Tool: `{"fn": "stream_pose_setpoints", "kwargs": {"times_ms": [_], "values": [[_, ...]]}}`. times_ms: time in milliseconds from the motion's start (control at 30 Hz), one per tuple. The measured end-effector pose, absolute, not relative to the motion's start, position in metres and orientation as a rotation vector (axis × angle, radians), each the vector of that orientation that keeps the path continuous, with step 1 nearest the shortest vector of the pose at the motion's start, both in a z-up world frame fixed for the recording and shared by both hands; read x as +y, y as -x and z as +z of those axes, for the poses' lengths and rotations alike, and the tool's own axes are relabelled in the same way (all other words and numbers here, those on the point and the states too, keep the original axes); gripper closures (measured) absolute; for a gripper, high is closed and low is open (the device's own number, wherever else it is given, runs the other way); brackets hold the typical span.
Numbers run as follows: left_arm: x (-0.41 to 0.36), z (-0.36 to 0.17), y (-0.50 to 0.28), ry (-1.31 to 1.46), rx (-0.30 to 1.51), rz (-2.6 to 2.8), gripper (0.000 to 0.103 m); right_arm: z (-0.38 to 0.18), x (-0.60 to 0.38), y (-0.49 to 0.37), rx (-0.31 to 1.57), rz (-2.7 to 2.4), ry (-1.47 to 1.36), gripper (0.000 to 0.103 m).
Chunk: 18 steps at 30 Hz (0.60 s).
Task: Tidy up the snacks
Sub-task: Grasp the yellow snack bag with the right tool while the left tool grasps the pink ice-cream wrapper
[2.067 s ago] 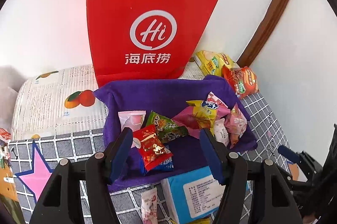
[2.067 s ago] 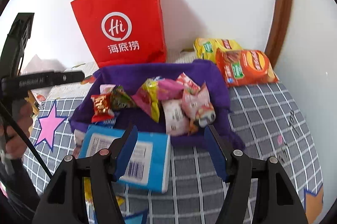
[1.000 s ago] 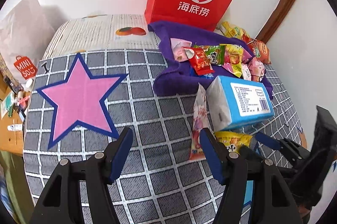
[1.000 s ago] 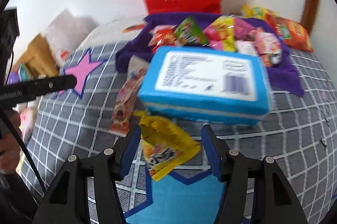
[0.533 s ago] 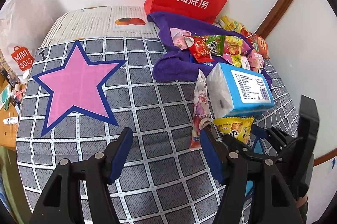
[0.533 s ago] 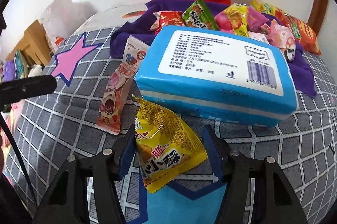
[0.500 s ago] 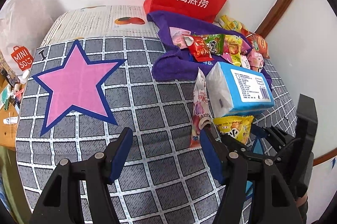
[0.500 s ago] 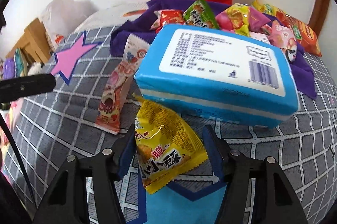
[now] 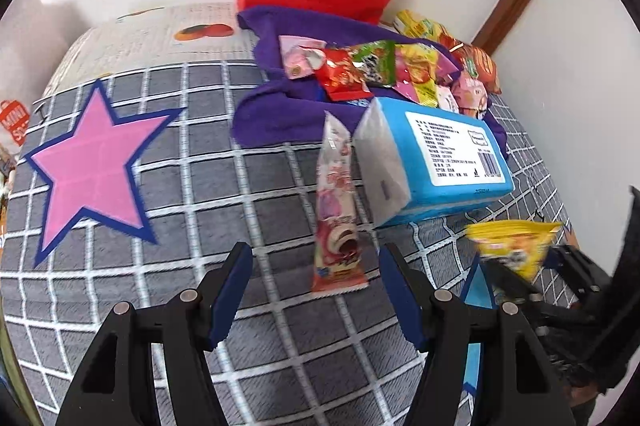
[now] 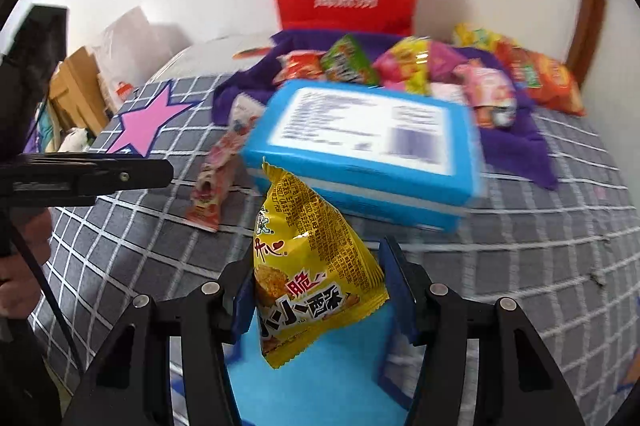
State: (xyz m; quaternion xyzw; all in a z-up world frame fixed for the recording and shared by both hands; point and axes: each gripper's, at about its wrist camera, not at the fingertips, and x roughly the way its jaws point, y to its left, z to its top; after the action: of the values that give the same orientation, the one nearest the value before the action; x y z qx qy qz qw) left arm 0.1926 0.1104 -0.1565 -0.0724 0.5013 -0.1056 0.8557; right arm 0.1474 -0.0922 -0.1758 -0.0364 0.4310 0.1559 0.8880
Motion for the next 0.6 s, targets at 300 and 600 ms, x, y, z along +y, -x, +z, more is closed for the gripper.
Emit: {"fn": "stream_pose_setpoints", "kwargs": {"times_ms": [300,600], "values": [[0.090,-0.173,-0.217,0.143,1.070,-0.191,0.041,-0.165,-0.171,-0.133,0.884,0.175,0.023,0.047],[0.090,-0.183,-0.232,0.176,1.071,-0.196,0.053,-0.178,-0.205,-0.133,0.926,0.096,-0.035,0.047]]}}
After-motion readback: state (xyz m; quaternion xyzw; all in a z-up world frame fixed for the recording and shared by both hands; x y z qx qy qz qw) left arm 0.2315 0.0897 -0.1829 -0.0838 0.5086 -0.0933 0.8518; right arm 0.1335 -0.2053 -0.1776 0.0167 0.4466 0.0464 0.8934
